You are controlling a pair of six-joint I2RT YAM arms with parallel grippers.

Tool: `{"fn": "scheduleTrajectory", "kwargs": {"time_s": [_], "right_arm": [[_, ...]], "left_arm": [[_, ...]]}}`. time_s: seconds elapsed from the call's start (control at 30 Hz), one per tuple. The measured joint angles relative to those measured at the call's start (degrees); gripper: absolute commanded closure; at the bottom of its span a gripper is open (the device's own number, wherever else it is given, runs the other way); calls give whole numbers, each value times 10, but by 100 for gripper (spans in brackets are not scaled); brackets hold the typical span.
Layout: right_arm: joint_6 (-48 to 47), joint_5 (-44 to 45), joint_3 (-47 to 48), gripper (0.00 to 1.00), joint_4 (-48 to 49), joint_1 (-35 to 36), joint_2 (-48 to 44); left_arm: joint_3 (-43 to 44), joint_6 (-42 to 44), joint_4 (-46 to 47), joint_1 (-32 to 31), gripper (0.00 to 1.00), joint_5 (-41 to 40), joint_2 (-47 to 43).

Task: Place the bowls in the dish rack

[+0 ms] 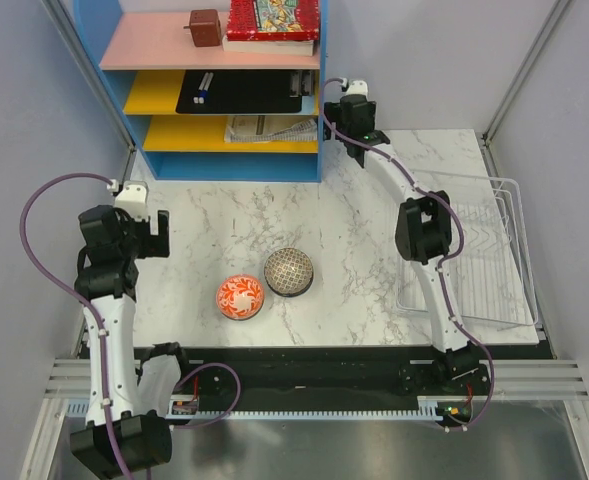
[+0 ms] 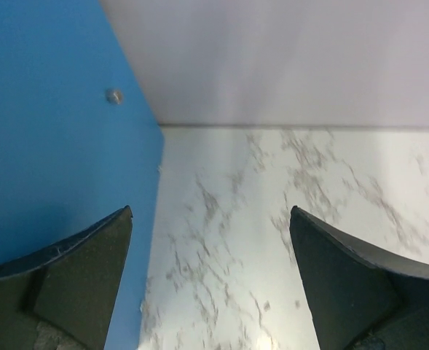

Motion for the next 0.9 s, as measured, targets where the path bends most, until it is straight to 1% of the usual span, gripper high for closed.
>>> {"fn": "scheduleTrajectory", "kwargs": {"time_s": [0.1,0.17,0.3,0.4,0.5,0.6,0.63,0.67,0.77,0.9], "right_arm": [[16,59,-70,2,-3,11,-41],[20,77,-131,2,-9,18,-83],[-12,66,-252,2,-22,24,-197],[-56,57,-308,2,-40,22,-292],[-103,47,-339,3,-52,11,-387],[-144,40,-358,3,-68,-6,-462],[-158,37,-366,2,-75,-13,-485],[-170,34,-376,2,-83,-20,-506],[-207,19,-409,3,-116,-41,-552],[-250,-10,-436,3,-180,-72,-579]], "left_arm": [[7,6,-2,0,0,29,1],[15,11,-2,-1,0,54,3],[36,20,-2,-9,0,110,15],[56,25,-1,-36,0,145,34],[69,30,8,-101,0,153,51],[76,41,23,-201,0,125,73],[81,47,29,-243,0,113,87],[86,52,34,-270,0,105,99],[112,72,49,-350,0,66,149],[169,126,97,-456,0,-17,243]]}}
